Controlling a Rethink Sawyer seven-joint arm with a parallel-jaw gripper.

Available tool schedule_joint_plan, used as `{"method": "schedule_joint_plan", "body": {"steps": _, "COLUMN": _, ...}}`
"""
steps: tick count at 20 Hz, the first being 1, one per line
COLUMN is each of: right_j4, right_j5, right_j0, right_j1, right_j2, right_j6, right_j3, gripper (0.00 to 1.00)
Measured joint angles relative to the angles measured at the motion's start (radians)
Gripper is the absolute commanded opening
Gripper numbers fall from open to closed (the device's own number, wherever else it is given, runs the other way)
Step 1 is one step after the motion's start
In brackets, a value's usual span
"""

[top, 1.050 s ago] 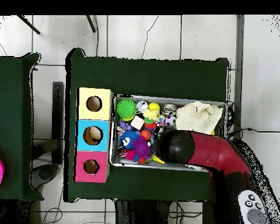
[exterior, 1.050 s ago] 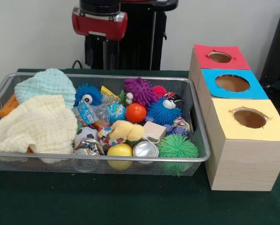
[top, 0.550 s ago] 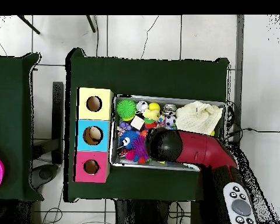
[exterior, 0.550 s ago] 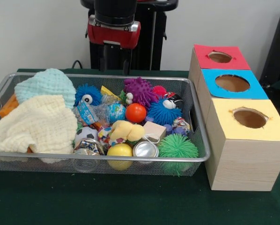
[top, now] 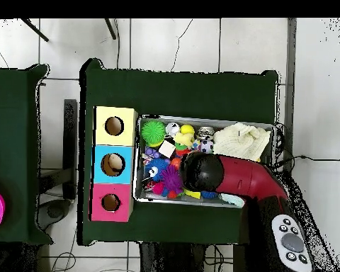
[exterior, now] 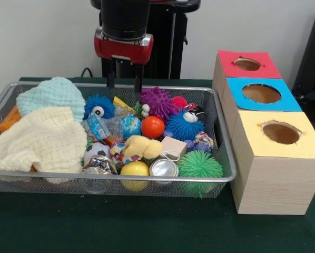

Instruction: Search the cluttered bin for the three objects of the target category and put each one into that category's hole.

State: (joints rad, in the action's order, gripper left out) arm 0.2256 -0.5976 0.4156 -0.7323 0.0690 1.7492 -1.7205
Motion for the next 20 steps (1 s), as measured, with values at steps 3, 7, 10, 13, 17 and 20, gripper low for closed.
{"method": "schedule_joint_plan", "body": {"steps": 3, "right_j4": 0.000, "right_j5": 0.000, "right_j0": -0.003, "right_j1": 0.018, "right_j2": -0.002, "right_j6": 0.000, "right_j3": 0.030, "gripper": 1.00}}
{"method": "schedule_joint_plan", "body": {"steps": 7, "right_j4": -0.003, "right_j5": 0.000, "right_j0": -0.012, "right_j1": 0.046, "right_j2": -0.004, "right_j6": 0.000, "right_j3": 0.080, "gripper": 1.00}}
{"method": "schedule_joint_plan", "body": {"steps": 10, "right_j4": -0.003, "right_j5": 0.000, "right_j0": -0.021, "right_j1": 0.063, "right_j2": -0.006, "right_j6": 0.000, "right_j3": 0.106, "gripper": 1.00}}
{"method": "schedule_joint_plan", "body": {"steps": 13, "right_j4": -0.002, "right_j5": 0.000, "right_j0": -0.029, "right_j1": 0.076, "right_j2": -0.011, "right_j6": 0.000, "right_j3": 0.125, "gripper": 1.00}}
{"method": "schedule_joint_plan", "body": {"steps": 17, "right_j4": -0.002, "right_j5": 0.000, "right_j0": -0.037, "right_j1": 0.096, "right_j2": -0.019, "right_j6": 0.000, "right_j3": 0.158, "gripper": 1.00}}
{"method": "schedule_joint_plan", "body": {"steps": 20, "right_j4": -0.002, "right_j5": 0.000, "right_j0": -0.041, "right_j1": 0.111, "right_j2": -0.024, "right_j6": 0.000, "right_j3": 0.181, "gripper": 1.00}}
